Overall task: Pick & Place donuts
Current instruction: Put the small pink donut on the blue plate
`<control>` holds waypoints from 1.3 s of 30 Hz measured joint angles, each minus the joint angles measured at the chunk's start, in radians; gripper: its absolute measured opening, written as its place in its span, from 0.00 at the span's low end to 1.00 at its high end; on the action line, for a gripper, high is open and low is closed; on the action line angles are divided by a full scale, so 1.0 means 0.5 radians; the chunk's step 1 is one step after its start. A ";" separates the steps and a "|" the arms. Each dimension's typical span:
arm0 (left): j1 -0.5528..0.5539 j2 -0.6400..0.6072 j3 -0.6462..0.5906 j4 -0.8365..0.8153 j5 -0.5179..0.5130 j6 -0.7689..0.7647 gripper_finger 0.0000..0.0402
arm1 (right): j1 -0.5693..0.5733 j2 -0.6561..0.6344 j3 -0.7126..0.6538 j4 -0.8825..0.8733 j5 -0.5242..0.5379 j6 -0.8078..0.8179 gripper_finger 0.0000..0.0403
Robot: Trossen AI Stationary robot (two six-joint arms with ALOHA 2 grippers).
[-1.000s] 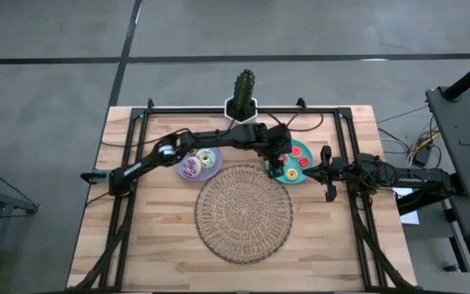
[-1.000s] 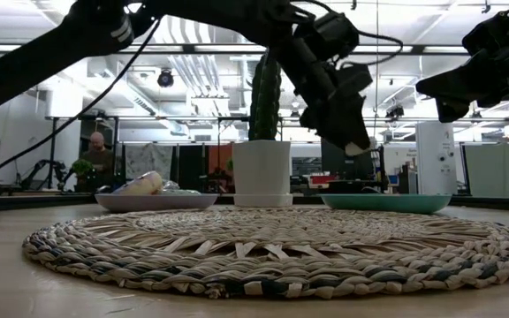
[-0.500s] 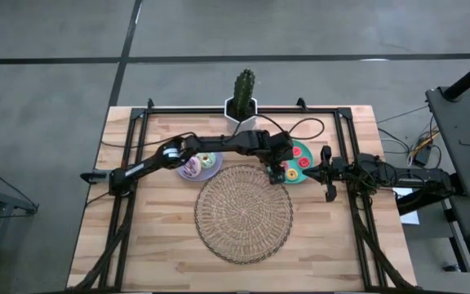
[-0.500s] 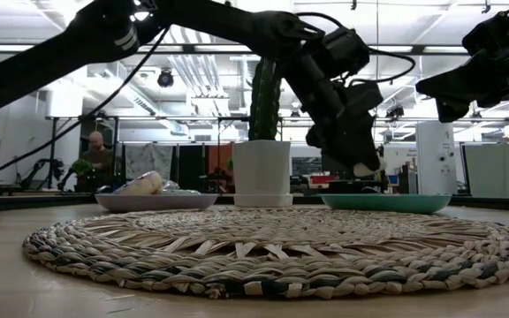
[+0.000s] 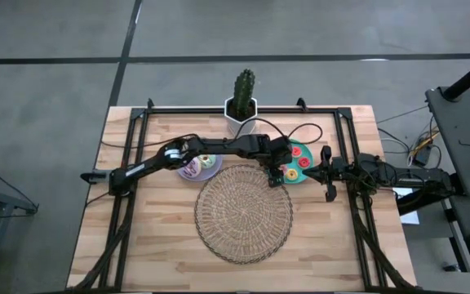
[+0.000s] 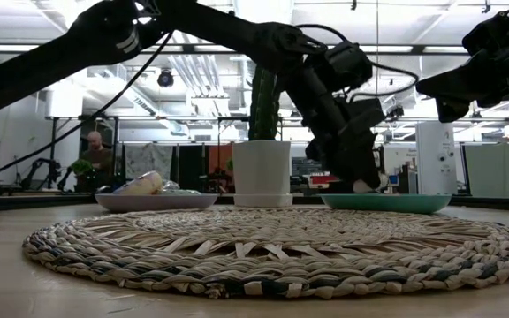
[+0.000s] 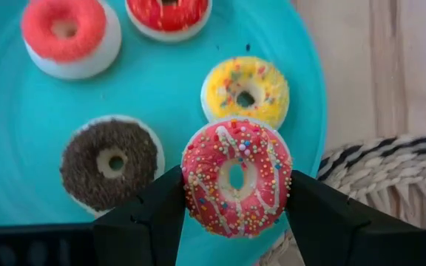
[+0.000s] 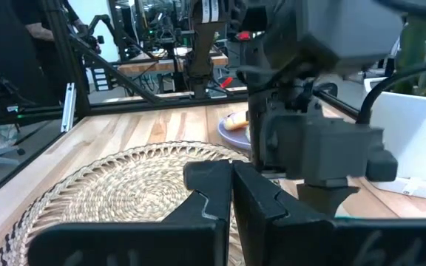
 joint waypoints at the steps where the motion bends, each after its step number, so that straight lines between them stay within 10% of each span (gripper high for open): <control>1: 0.000 0.000 -0.013 -0.002 0.000 -0.004 0.47 | 0.000 0.000 0.001 0.000 0.000 0.000 0.02; 39: -0.005 0.000 -0.067 0.061 0.006 -0.031 0.55 | 0.000 0.000 0.000 0.000 0.000 0.000 0.02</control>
